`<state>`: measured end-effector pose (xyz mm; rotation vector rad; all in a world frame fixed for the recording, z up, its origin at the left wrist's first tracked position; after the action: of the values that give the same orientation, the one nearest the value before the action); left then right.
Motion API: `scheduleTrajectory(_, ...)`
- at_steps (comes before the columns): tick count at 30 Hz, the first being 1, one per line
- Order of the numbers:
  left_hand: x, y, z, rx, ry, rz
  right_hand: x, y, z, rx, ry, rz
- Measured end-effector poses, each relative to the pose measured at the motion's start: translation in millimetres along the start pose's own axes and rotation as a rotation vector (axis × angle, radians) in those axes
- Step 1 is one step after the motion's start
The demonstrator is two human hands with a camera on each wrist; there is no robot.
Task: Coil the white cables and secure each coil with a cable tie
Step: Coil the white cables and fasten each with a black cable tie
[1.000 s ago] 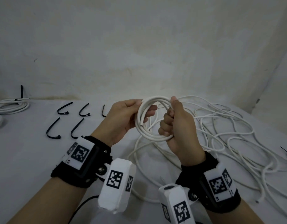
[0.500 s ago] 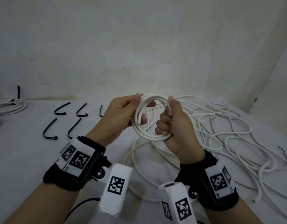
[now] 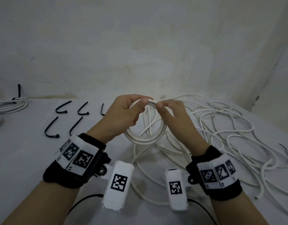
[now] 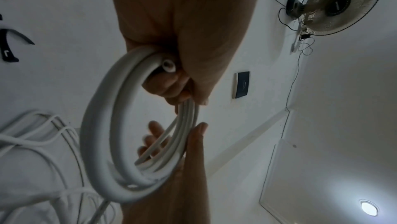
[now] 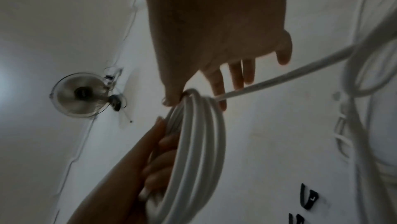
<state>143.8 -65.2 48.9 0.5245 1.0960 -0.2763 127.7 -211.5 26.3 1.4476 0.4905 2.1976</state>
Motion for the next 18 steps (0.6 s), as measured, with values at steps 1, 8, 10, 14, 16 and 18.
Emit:
scheduleTrajectory(1,0,1,0,-0.007,0.0,0.009,-4,-4,1,0.106,-0.022,-0.001)
scheduleTrajectory(8,1,20,1,-0.142,-0.01,0.067,-16,7,-1,0.283,-0.008,0.074)
scheduleTrajectory(10,2,24,0,-0.164,-0.007,0.059,-23,16,-2,0.329,-0.018,0.007)
scheduleTrajectory(14,4,25,0,-0.198,-0.009,0.033,-21,32,0,0.197,0.04,-0.113)
scheduleTrajectory(16,3,28,0,-0.229,-0.017,0.009,-8,44,0,0.001,0.153,-0.209)
scheduleTrajectory(18,0,33,-1,-0.261,-0.032,0.005,1,49,-1,-0.067,0.194,-0.228)
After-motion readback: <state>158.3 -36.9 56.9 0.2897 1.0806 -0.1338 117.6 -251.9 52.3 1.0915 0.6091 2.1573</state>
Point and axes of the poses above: each hand's wrist, its own z-axis towards the middle knuckle, its own y-axis out of the back of the hand, x = y × z, the point moved 8 cm from there along z, towards the middle knuckle, and after that the axes turned 10 degrees about x, right-handed, at the moved point
